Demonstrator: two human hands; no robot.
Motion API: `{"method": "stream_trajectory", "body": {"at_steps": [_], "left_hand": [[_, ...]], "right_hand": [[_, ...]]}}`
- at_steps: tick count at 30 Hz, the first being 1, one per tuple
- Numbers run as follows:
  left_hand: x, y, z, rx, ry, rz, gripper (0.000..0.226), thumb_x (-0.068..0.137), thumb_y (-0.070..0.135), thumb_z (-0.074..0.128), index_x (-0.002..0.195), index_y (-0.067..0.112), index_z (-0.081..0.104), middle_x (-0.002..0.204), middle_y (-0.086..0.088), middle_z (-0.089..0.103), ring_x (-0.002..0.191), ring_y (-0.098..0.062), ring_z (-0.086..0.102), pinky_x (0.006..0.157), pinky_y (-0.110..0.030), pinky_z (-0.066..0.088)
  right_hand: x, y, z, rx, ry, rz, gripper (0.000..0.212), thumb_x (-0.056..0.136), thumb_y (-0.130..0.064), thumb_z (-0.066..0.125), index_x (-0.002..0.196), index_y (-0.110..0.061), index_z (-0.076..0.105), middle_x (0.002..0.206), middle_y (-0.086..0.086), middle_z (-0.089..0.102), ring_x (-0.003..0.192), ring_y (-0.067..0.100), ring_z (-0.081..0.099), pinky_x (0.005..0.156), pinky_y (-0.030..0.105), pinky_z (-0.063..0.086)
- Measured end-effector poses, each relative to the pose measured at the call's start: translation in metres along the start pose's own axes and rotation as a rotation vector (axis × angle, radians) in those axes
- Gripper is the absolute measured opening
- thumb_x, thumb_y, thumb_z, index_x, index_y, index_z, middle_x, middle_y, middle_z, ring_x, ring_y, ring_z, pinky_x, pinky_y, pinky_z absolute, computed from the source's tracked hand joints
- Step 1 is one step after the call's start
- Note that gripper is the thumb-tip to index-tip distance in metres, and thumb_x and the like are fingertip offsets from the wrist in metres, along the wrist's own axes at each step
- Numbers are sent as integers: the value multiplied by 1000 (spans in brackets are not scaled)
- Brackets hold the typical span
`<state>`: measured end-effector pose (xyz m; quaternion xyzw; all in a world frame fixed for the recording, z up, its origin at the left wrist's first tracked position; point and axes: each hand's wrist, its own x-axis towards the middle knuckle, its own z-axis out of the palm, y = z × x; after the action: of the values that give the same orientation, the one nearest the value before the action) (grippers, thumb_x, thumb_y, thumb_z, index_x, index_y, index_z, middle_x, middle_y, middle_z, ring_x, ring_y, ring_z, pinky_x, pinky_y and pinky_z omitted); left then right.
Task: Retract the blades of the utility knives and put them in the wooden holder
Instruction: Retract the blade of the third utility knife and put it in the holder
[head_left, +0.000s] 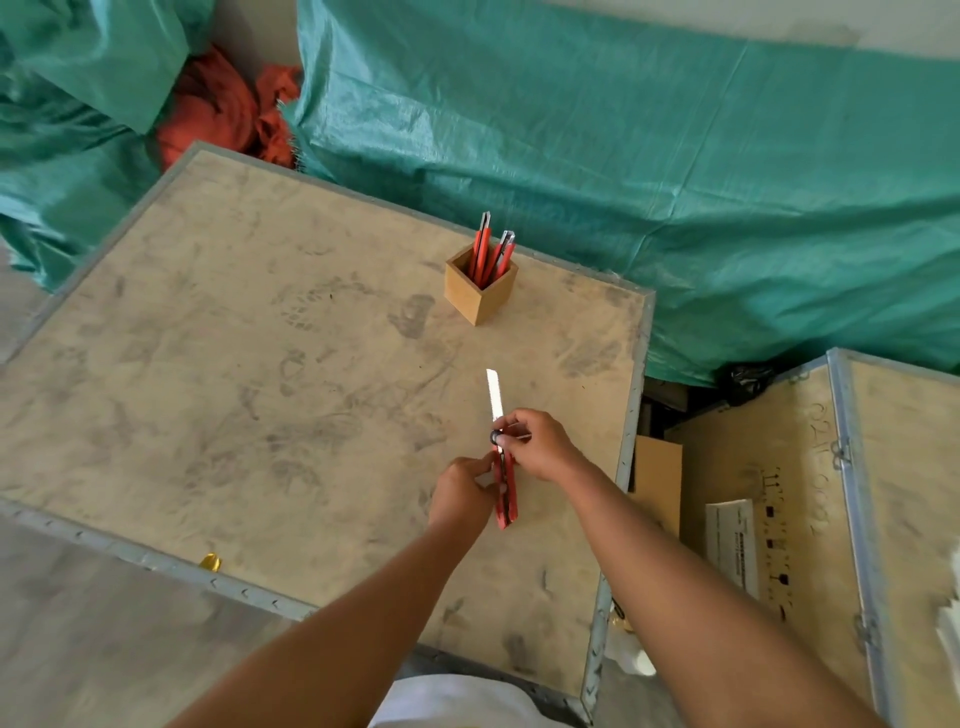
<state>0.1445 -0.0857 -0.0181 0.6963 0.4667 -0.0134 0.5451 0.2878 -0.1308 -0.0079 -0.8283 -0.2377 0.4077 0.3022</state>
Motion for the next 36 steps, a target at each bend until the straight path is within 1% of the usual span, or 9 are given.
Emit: {"method": "stream_trajectory", "body": {"at_steps": [2,4,9,13,16,20,25,31,36], "left_hand": [[-1,1,-11,-71,-42,-5,42,88,6,59,125,26,66,106,3,70,73,-12,63,63,-21,48],[-4,4,-26,-138,-119,-1,49,91,5,58,131,34,60,104,8,72,65,-11,65,60,-26,55],[-23,9,-73,-213,-236,76,54,94,4,60,129,44,54,104,9,72,82,-21,75,70,-38,62],[-38,12,-105,-232,-184,184,56,91,-7,59,118,42,60,105,-2,73,87,-33,72,76,-40,63],[-44,11,-122,-291,-140,225,53,90,-10,57,115,37,67,105,-6,75,87,-37,71,79,-42,63],[-52,17,-141,-376,-117,225,48,91,-12,54,116,26,70,104,-6,76,89,-24,74,77,-40,63],[-55,24,-160,-455,-112,210,39,92,-12,54,121,11,70,106,-12,77,97,-25,74,77,-39,63],[-58,32,-167,-526,-129,230,37,93,-8,57,121,12,69,102,-14,77,97,-24,75,79,-39,63],[-59,37,-166,-533,-142,223,36,92,-8,59,121,10,69,105,-14,77,99,-26,74,78,-38,63]], "right_hand": [[-4,-3,-2,90,24,5,17,91,-13,71,93,-30,73,96,1,76,96,23,75,87,43,63],[-12,-11,-5,176,43,-10,17,94,-8,67,105,-19,73,103,5,76,101,24,74,86,40,64],[-34,-45,-14,316,72,-118,25,98,-3,62,118,-13,72,109,6,75,101,16,74,78,24,63],[-47,-71,-12,391,97,-206,25,96,-3,65,118,-11,73,107,5,77,99,17,76,82,33,65],[-61,-88,-8,392,121,-273,27,96,-3,66,119,-15,74,105,1,77,94,13,76,76,32,65],[-79,-104,1,240,82,-308,26,93,-11,72,115,-23,78,102,-9,78,90,15,72,71,32,65],[-91,-115,8,69,71,-409,25,89,-15,77,113,-21,79,108,-9,77,93,6,71,83,14,56],[-98,-120,11,34,53,-430,27,85,-14,81,111,-22,80,114,-7,73,100,10,71,89,21,57],[-100,-121,4,-13,63,-432,30,84,-15,82,113,-26,79,115,-11,72,91,2,68,71,12,51]]}}
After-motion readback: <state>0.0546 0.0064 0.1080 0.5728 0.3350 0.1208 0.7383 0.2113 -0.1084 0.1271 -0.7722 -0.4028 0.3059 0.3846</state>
